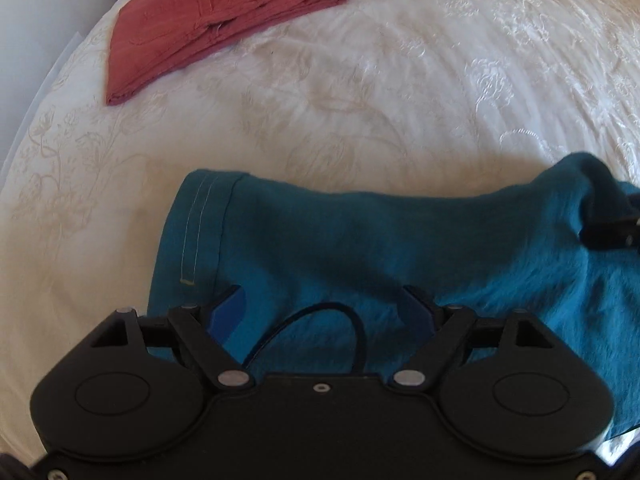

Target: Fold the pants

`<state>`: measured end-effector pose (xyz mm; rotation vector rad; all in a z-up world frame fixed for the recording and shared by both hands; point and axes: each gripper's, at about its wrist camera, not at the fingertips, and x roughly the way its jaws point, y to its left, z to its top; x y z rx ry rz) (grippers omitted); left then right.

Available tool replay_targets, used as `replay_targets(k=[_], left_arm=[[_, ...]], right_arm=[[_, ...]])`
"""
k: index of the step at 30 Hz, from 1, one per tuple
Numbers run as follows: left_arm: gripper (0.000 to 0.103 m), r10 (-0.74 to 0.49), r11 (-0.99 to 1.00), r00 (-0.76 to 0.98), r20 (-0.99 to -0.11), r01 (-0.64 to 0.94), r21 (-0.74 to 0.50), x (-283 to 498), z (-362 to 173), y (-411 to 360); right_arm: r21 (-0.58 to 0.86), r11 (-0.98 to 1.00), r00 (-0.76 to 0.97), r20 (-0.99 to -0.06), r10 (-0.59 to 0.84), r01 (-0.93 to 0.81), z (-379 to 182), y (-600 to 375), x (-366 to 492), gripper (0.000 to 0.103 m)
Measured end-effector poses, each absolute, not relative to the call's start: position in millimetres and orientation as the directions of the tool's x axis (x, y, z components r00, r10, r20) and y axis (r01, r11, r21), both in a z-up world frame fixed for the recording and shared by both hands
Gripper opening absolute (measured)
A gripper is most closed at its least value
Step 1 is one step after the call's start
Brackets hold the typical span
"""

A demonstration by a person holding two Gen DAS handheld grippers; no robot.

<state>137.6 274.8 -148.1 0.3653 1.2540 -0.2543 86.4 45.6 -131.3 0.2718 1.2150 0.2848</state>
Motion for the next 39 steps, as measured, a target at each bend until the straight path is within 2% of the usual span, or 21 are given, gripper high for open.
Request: replay_targets(k=[5,6,8,12,14,19,24,28,32,35,39], left_arm=[[0.085,0.064,0.886,0.254,-0.965,0.431,0.172,119.9,-167.5,280.7],[0.085,0.067,0.881,0.258,-0.964,0.439,0.178,117.3,-168.4,280.7],[0.085,0.069,0.869,0.266,-0.962,0.457,0.189,114.3,-168.5,280.2],[0.085,0.089,0.869,0.259,-0.962,0.453,0.202,115.1,-169.8,284.9],[0.085,0.090,0.876,0.248,-0.964,0.442,0.196,116.2,-170.2,287.8],[0.084,0.055,0.904,0.259,-0.964,0.397,0.158,121.2,-146.9,286.2],[0.085,-0.048,0.908,0.304,-0.951,0.411,0.086,127.8,-126.8,270.2],[0.085,-0.053,0.907,0.340,-0.939,0.410,0.097,146.1,-134.4,259.1],[0.087,-0.007,0.909,0.327,-0.945,0.396,0.130,170.3,-155.8,259.4],[0.087,0.016,0.926,0.289,-0.957,0.358,0.123,181.0,-166.1,269.6],[0.086,-0.003,0.943,0.280,-0.960,0.320,0.091,178.7,-157.9,275.6]], right_arm=[[0.411,0.912,0.323,-0.862,0.390,-0.003,-136.0,30.6,99.8,0.043],[0.412,0.911,0.322,-0.864,0.388,0.007,-137.5,28.8,103.0,0.040],[0.373,0.928,0.327,-0.879,0.348,0.017,-140.4,28.8,109.0,0.021],[0.212,0.976,0.371,-0.912,0.176,0.057,-145.0,27.2,121.3,0.006],[0.168,0.980,0.372,-0.921,0.117,0.109,-150.7,21.3,129.7,0.005],[0.177,0.976,0.447,-0.889,0.101,0.130,-123.9,16.7,119.7,0.007],[0.235,0.971,0.468,-0.863,0.192,0.037,-95.0,43.1,88.4,0.008],[0.223,0.974,0.383,-0.897,0.220,-0.037,-113.5,76.1,81.7,0.008],[0.125,0.988,0.328,-0.933,0.149,-0.092,-143.8,102.0,93.6,0.008],[0.069,0.997,0.328,-0.942,0.076,-0.034,-157.9,99.5,108.8,0.008],[0.132,0.986,0.324,-0.942,0.091,0.105,-157.8,83.3,118.2,0.007]])
